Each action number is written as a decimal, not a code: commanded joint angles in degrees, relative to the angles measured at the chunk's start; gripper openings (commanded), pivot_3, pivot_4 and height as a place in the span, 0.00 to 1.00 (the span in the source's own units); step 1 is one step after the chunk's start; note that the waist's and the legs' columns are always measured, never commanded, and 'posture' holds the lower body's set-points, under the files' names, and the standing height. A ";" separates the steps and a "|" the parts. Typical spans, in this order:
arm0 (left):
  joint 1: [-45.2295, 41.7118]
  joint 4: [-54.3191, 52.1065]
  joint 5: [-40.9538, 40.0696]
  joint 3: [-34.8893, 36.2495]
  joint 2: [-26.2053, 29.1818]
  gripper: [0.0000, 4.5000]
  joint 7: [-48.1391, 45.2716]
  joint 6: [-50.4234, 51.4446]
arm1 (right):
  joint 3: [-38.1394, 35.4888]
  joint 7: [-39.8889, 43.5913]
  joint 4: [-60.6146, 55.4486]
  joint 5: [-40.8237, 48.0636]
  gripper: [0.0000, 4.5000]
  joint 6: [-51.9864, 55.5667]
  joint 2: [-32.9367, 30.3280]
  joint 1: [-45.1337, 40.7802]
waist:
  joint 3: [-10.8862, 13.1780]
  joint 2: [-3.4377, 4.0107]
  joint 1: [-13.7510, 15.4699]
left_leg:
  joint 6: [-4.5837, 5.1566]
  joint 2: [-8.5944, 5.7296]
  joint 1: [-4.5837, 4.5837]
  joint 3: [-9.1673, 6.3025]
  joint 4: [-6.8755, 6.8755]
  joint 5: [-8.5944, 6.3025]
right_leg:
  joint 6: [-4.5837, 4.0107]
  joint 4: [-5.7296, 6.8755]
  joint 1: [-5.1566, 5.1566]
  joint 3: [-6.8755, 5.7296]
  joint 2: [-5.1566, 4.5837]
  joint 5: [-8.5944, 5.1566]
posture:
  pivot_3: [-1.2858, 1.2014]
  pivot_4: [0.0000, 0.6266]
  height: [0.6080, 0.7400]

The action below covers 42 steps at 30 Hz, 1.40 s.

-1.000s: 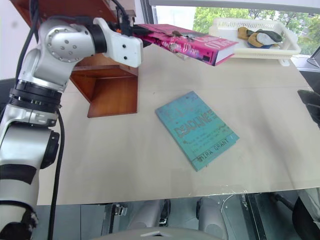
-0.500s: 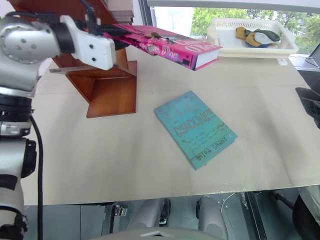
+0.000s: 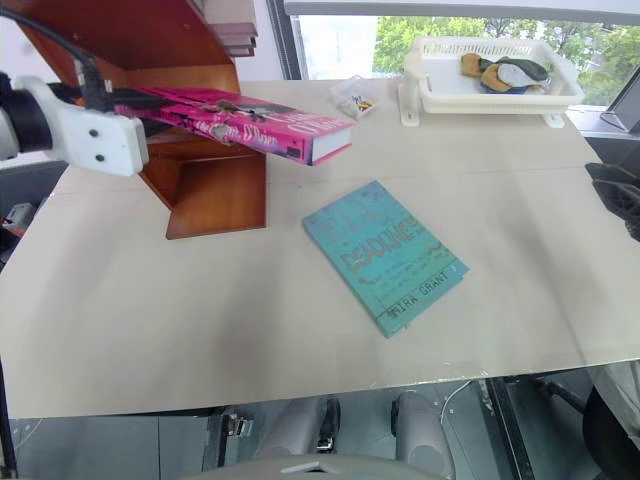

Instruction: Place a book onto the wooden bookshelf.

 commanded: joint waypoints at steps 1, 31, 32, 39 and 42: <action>2.02 -2.08 -0.19 4.72 3.15 0.08 0.17 6.40 | 0.71 3.70 0.88 1.12 1.00 -1.75 -1.65 -2.19 | 0.00 0.01 -0.05 | 0.00 0.00 0.00 0.01 -0.01 0.00 | 0.00 0.00 -0.01 0.01 0.00 0.00 | 0.52 0.24 1.00; 2.38 0.69 6.21 -1.38 2.68 0.08 -0.20 21.35 | 2.46 3.70 -13.44 8.53 1.00 1.16 -2.99 -0.86 | -0.11 0.20 -0.02 | -0.02 0.15 0.54 0.27 0.00 0.01 | 0.00 0.26 0.26 0.25 0.09 0.00 | 0.52 0.24 1.00; 2.41 0.69 6.29 -1.46 2.55 0.08 -0.15 21.58 | 2.22 3.70 -13.94 8.44 1.00 1.17 -3.01 -0.91 | -0.11 0.20 0.01 | -0.01 0.16 0.55 0.28 0.00 0.01 | 0.00 0.26 0.26 0.25 0.10 0.00 | 0.52 0.24 1.00; 1.79 1.56 7.16 -1.89 1.98 0.08 0.95 21.56 | 2.57 3.70 -13.91 6.53 1.00 0.36 -3.14 -0.92 | -0.11 0.20 0.06 | -0.02 0.17 0.70 0.41 0.00 0.01 | 0.00 0.33 0.35 0.35 0.09 0.00 | 0.52 0.24 1.00; 1.43 2.56 7.17 -1.95 2.42 0.08 1.03 20.31 | 2.10 3.70 -13.44 6.18 1.00 0.17 -2.85 -1.08 | -0.11 0.20 0.07 | -0.02 0.18 0.76 0.44 0.00 0.01 | 0.00 0.40 0.35 0.39 0.09 0.00 | 0.52 0.24 1.00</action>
